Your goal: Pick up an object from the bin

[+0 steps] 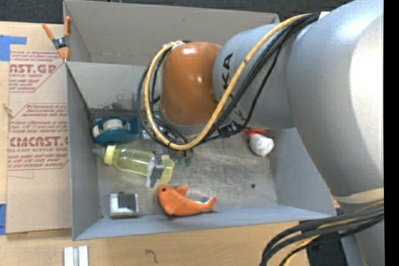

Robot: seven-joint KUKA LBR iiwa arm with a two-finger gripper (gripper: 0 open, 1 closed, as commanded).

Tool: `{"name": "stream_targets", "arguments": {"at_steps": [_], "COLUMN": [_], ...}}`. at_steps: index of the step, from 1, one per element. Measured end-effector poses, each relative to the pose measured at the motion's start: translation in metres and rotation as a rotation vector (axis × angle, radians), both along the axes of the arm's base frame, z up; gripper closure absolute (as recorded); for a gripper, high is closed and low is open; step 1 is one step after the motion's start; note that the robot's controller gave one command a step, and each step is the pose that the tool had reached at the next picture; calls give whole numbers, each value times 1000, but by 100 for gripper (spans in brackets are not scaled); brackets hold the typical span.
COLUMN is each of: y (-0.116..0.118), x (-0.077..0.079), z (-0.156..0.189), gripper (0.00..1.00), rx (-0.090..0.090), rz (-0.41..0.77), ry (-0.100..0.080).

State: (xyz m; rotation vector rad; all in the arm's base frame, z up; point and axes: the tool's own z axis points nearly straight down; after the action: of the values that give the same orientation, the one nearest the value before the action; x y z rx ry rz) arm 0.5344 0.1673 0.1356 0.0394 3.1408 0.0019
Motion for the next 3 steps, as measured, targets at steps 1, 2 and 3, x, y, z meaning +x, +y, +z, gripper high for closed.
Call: {"name": "stream_targets", "arguments": {"at_steps": [1,2,3], "y": [5,9,9], "x": [-2,3,2], "z": [-56,-75,-73], "gripper": [0,100,100], "rx": [2,8,8], "rz": [-65,-18,-11], "ry": [-4,-19,-21]}}
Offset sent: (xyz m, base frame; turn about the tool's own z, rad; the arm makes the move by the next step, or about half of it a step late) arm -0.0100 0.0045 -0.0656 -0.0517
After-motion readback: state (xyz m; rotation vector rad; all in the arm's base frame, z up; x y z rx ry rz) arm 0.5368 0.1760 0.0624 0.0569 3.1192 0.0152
